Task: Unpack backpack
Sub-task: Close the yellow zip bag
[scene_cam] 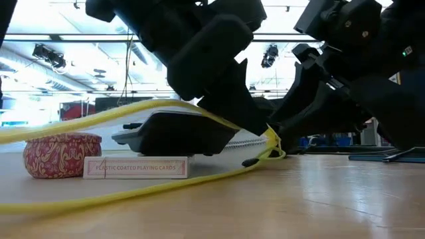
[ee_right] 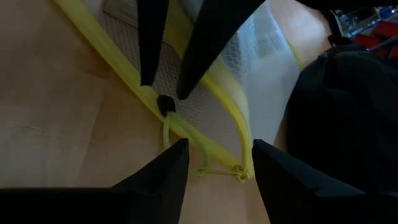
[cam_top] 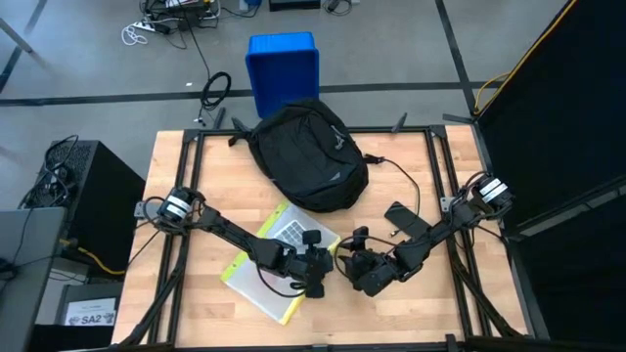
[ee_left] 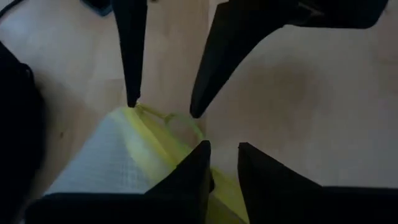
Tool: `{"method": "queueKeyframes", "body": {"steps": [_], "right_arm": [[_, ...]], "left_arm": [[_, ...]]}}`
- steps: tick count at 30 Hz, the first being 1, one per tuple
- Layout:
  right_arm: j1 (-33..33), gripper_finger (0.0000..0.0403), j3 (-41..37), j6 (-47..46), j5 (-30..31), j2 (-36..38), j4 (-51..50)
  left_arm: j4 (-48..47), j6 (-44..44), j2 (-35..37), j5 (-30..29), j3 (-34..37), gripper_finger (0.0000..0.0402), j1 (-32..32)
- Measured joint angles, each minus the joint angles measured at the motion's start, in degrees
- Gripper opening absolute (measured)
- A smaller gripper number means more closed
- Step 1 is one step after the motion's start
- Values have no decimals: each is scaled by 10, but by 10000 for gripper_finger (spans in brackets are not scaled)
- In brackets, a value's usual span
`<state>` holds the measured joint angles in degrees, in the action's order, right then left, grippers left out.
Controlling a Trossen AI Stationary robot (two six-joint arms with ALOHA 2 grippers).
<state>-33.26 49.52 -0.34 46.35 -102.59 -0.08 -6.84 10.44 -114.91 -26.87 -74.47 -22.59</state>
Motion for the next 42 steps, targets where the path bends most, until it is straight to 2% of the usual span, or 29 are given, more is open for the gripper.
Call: {"method": "queueKeyframes", "body": {"steps": [8, 14, 20, 25, 29, 35, 42], "right_arm": [[1, 158, 0, 0, 0, 0, -1], [1, 149, 0, 0, 3, 0, -2], [-3, 140, 0, 12, 71, 0, -14], [-15, 135, 0, 15, 94, 8, -17], [-37, 129, 0, 12, 133, 40, -39], [-50, 124, 0, -24, 156, 83, -63], [-50, 123, 0, -33, 135, 88, -63]], "left_arm": [[-36, -9, 0, 17, -30, 125, -21], [-44, -48, 1, 4, -71, 140, -54], [-93, -71, -22, -41, -118, 141, -66], [-119, -73, -42, -31, -132, 150, -47], [-140, -68, -60, -15, -133, 175, -34], [-159, -17, -71, -12, -133, 217, -9], [-192, 68, -72, 41, -133, 227, 23]]}}
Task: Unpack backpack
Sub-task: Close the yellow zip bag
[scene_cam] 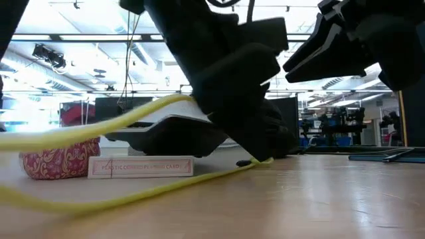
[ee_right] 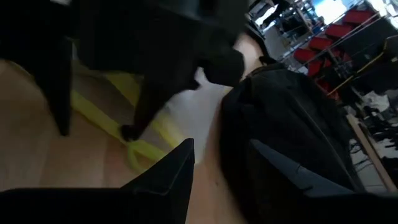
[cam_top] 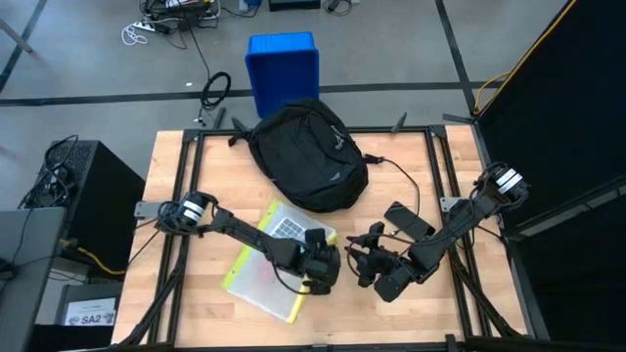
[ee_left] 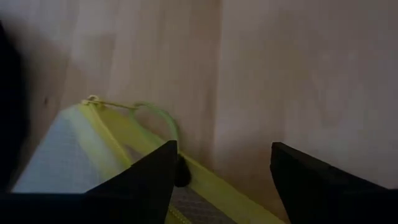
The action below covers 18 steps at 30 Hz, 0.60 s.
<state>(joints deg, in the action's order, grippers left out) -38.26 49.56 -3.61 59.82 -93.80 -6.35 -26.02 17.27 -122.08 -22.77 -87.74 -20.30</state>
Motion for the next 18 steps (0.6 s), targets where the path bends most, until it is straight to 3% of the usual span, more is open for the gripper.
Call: {"method": "queueKeyframes", "body": {"steps": [13, 15, 18], "right_arm": [[2, 112, 0, -8, -30, 0, -18], [11, 112, 0, -24, -63, 0, -32], [38, 113, -1, -55, -164, -4, -25]], "left_arm": [[-65, 29, 0, 10, -20, 228, 9], [-89, 27, 0, 22, -31, 228, 4], [-127, 27, 0, 29, -57, 228, -9]]}}
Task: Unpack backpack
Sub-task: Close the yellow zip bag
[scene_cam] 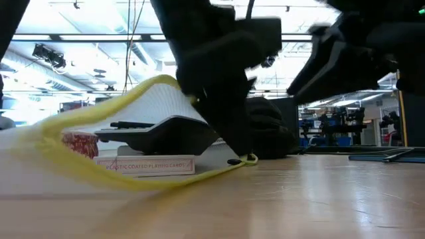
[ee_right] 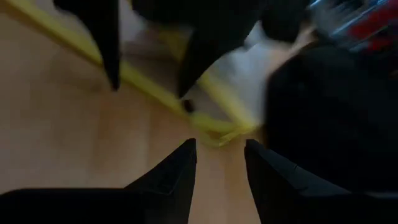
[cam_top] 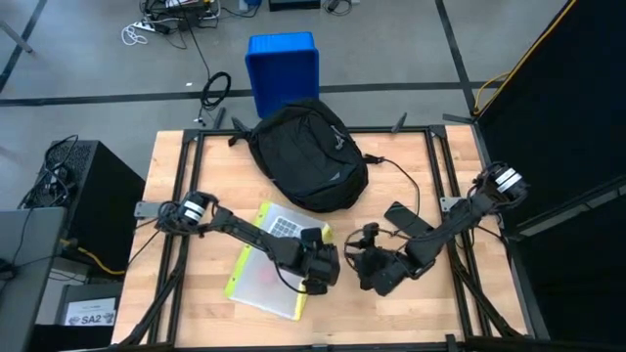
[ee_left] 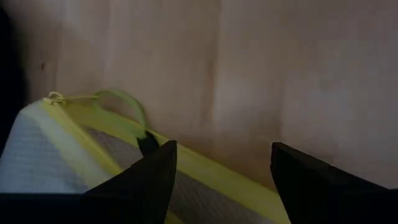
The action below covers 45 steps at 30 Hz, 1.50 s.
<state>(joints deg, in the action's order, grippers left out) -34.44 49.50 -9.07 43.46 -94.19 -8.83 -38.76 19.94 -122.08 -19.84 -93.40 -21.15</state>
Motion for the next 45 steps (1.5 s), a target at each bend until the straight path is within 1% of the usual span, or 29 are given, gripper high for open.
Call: {"method": "queueKeyframes", "body": {"steps": [2, 4, 7, 9, 11, 14, 18, 20, 24, 26, 30, 34, 36, 39, 42, 45], "right_arm": [[17, 111, 0, 6, -57, -13, 23], [30, 107, 0, 44, -89, -33, 66], [47, 102, 0, 108, -117, -64, 131], [61, 101, 0, 129, -130, -79, 157], [75, 102, 0, 134, -137, -83, 156], [95, 106, 0, 133, -152, -87, 158], [122, 110, 0, 118, -209, -88, 168], [131, 109, 0, 112, -225, -88, 170], [142, 104, 0, 114, -235, -88, 177], [147, 102, 0, 122, -239, -88, 183], [156, 103, 0, 126, -247, -88, 180], [161, 106, 0, 127, -248, -88, 181], [164, 107, 0, 126, -254, -88, 182], [166, 106, 0, 116, -256, -94, 185], [167, 105, 0, 113, -253, -119, 195], [167, 107, 1, 114, -254, -150, 231]], "left_arm": [[-19, -3, 1, -5, -17, 228, -11], [-34, -14, 4, -28, -33, 227, -24], [-39, -29, 15, -65, -49, 224, -43], [-40, -29, 27, -70, -50, 221, -55], [-45, -28, 35, -89, -50, 217, -71], [-70, -28, 44, -150, -49, 210, -95], [-117, 8, 60, -230, -45, 203, -113], [-128, 27, 71, -244, -29, 202, -116], [-103, 44, 103, -245, 25, 202, -120], [-72, 47, 123, -243, 64, 202, -121], [52, 28, 177, -221, 160, 202, -118], [211, -16, 240, -164, 254, 201, -115], [264, -33, 260, -151, 288, 201, -111], [301, -44, 276, -150, 316, 201, -105], [306, -46, 280, -150, 318, 201, -100], [305, -47, 280, -150, 319, 202, -99]]}}
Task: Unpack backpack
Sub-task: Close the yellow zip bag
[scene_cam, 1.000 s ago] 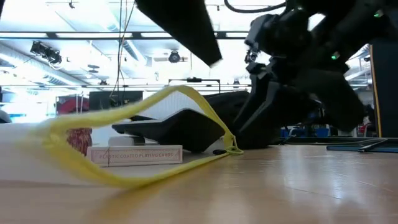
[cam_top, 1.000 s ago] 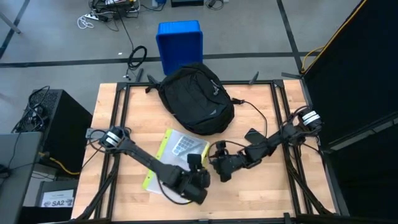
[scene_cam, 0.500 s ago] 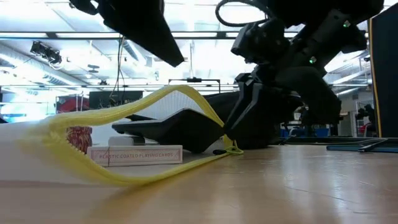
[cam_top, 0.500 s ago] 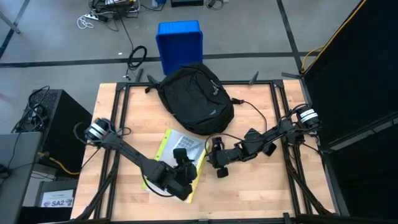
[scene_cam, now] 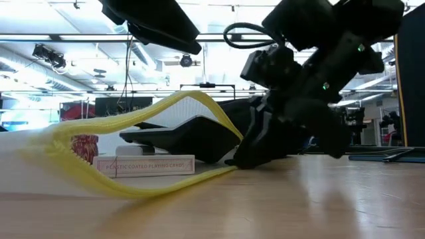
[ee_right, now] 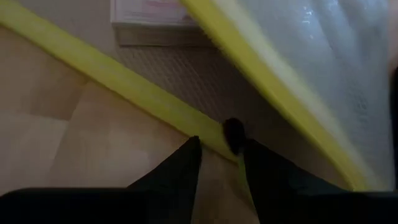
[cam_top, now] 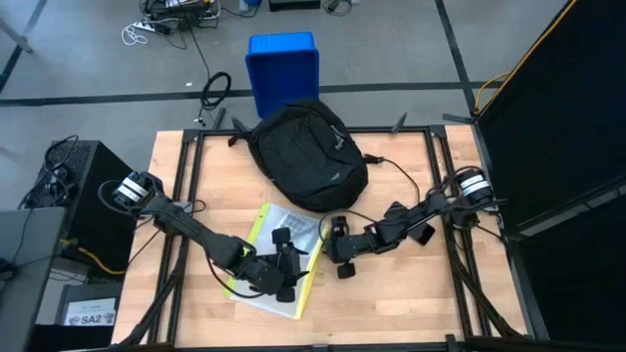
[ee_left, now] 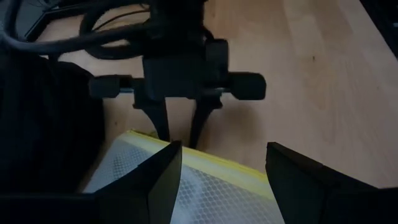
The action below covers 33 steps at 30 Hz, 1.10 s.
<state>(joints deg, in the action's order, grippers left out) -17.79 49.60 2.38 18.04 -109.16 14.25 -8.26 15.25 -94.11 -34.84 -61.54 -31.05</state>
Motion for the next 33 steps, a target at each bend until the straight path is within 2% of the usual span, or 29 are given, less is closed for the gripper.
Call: {"method": "queueKeyframes", "body": {"steps": [9, 21, 33], "right_arm": [[3, 101, 2, -23, -5, -27, 23], [2, 5, 0, -8, -7, -14, 16], [-9, 0, -3, -7, 15, 11, -4]], "left_arm": [[0, 3, 0, 0, 0, 202, 0], [-2, 15, 0, 0, 0, 202, 0], [-2, 17, 0, 0, 0, 202, 0]]}}
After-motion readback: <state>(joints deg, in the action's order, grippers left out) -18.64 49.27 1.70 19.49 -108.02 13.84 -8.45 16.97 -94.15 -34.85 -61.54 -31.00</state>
